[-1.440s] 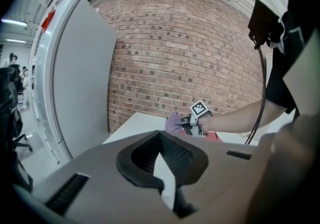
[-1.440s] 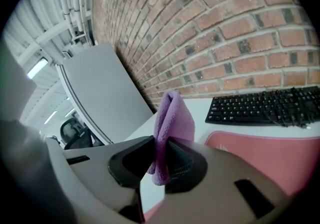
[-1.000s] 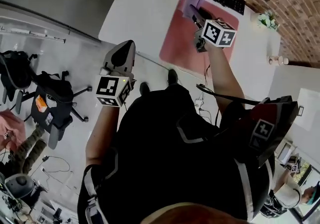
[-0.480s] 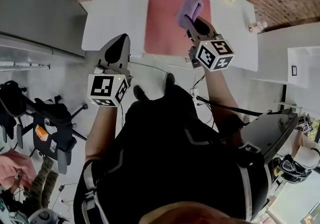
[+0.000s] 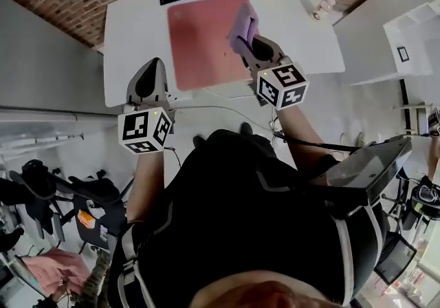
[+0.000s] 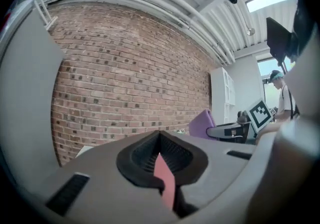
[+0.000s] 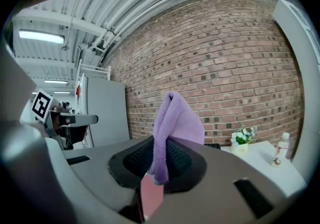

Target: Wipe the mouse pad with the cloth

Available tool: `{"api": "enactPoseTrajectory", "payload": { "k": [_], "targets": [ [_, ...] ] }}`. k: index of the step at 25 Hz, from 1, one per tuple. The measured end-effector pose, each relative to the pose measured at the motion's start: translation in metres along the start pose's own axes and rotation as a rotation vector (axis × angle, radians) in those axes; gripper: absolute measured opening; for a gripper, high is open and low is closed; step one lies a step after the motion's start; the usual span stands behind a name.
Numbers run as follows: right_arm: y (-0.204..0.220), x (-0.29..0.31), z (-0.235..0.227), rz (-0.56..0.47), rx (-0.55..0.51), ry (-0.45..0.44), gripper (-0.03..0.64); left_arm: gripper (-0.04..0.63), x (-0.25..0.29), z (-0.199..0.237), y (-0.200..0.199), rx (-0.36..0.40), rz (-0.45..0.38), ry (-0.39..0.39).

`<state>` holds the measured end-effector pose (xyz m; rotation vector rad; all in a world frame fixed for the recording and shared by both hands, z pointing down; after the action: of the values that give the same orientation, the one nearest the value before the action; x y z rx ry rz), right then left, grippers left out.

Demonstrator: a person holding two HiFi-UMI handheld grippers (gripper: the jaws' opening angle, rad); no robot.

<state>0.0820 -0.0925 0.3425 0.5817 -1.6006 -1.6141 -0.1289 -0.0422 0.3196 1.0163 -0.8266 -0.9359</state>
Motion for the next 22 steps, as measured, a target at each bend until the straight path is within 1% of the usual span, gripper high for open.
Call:
{"api": "enactPoseTrajectory", "payload": {
  "k": [3, 7, 11, 22],
  "targets": [
    [0.006, -0.022, -0.021, -0.006, 0.005, 0.029, 0.055, 0.002, 0.012, -0.033, -0.013, 0.055, -0.021, 0.046],
    [0.011, -0.036, -0.029, -0.007, -0.002, 0.040, 0.055, 0.002, 0.009, -0.047, -0.011, 0.103, -0.038, 0.019],
    [0.011, -0.044, -0.033, -0.018, -0.015, 0.043, 0.055, 0.003, 0.008, -0.054, -0.009, 0.082, -0.045, 0.022],
    [0.012, -0.053, -0.045, -0.031, -0.005, 0.041, 0.055, 0.003, 0.013, -0.070, -0.004, 0.092, -0.026, 0.030]
  ]
}}
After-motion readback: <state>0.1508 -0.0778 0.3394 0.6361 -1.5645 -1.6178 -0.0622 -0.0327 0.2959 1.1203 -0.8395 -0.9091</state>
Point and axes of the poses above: the fingertips, and each gripper's own axes: x forward along the fingers, z to its left, y out of its underside, the point moved 2 cm from there along -x, backward along the fingers, and after that the axes turned 13 degrees about -x, right-handed, at the moved point
